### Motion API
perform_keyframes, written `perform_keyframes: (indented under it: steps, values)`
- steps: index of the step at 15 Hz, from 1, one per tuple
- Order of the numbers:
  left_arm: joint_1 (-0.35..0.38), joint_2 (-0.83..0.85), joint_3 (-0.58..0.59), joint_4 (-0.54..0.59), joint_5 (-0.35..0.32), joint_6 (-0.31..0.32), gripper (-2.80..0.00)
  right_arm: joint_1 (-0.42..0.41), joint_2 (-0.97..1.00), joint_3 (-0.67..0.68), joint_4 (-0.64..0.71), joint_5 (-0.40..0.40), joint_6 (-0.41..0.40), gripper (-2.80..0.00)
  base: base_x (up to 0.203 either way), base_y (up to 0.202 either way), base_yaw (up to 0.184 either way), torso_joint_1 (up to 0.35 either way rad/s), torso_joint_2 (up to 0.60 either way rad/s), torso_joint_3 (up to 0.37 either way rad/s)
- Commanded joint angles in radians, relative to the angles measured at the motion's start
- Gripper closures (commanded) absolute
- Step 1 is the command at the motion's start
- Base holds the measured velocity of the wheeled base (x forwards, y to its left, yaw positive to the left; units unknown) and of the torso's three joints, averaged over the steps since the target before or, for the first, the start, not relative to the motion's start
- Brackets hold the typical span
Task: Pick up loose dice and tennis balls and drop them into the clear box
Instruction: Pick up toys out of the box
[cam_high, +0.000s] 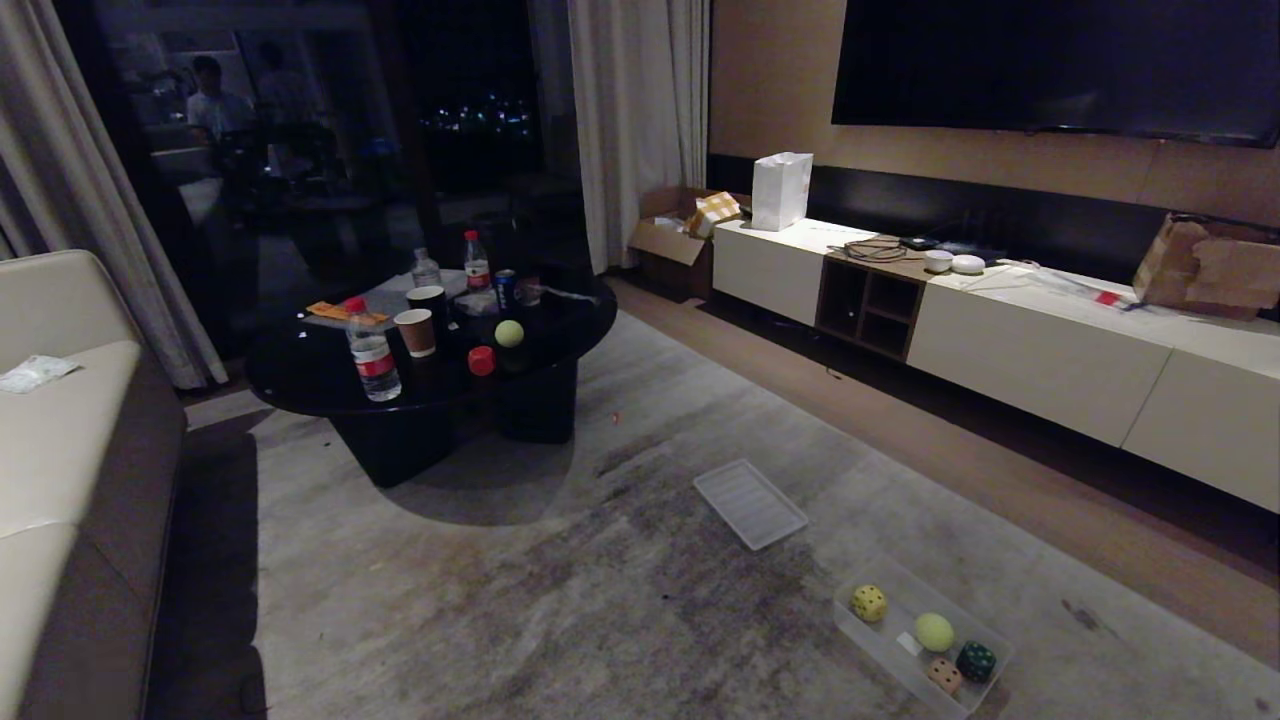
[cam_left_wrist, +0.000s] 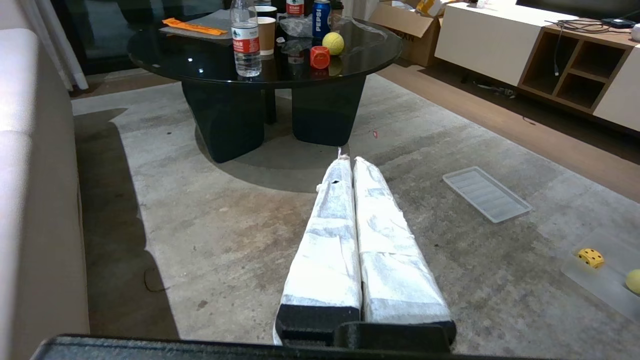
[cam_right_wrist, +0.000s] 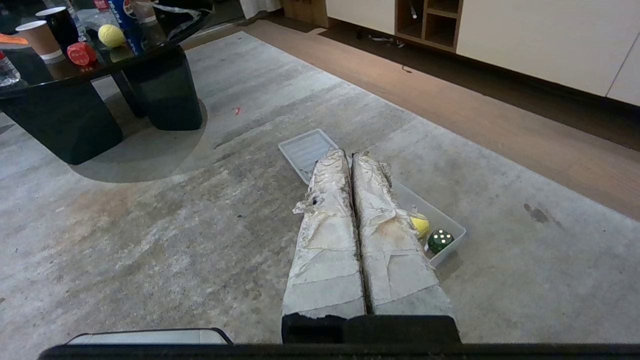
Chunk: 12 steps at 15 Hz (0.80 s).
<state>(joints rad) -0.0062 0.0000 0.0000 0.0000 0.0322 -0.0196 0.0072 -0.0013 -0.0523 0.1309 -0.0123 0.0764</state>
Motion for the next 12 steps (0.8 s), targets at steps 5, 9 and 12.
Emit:
perform_keyframes:
  steps: [5,9,12]
  values:
    - [0.000,0.002,0.002,0.000,0.005,-0.014,0.00,0.000,0.001,0.000,0.000,0.002,0.002,0.00,0.037,0.000,0.000,0.000,0.00,0.004]
    - [0.000,0.002,0.002,0.000,0.005,-0.017,0.00,0.000,0.001,0.000,0.000,0.002,0.000,0.00,0.187,0.000,0.001,0.004,0.00,0.002]
    - [0.000,0.002,0.002,0.000,0.006,-0.022,0.00,0.000,0.001,0.000,0.000,0.002,0.000,0.00,0.182,0.000,-0.001,0.000,0.00,0.002]
